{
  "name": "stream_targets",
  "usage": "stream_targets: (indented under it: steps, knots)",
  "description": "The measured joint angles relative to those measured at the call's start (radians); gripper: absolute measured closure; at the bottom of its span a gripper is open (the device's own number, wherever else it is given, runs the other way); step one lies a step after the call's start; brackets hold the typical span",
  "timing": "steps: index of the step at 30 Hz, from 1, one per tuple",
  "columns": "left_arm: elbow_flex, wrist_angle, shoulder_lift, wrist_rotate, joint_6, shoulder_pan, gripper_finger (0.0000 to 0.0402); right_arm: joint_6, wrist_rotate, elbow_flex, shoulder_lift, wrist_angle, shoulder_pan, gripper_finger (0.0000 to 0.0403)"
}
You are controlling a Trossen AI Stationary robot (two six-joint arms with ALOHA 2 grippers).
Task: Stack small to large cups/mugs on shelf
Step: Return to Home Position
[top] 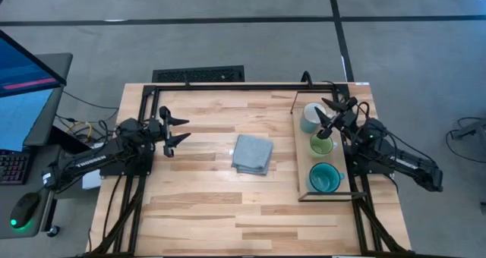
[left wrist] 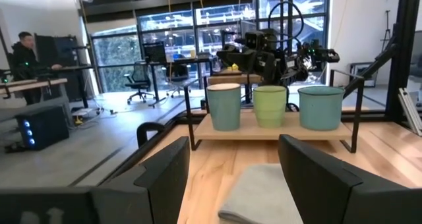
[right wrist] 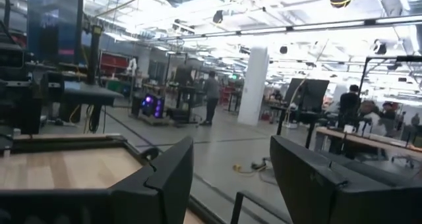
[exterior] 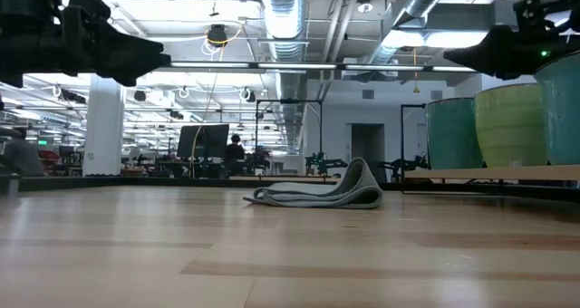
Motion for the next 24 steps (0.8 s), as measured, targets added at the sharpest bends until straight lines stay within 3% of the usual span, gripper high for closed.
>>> stream_targets:
  steps: [14, 24]
  knots:
    - [-0.001, -0.084, 0.0, 0.007, -0.021, 0.0, 0.0177, -0.007, 0.0, 0.0, -0.001, -0.096, 0.0, 0.0181]
    - [-0.001, -0.117, 0.0, 0.008, -0.047, 0.0, 0.0177, 0.073, 0.0, -0.001, -0.001, -0.162, 0.0, 0.0181]
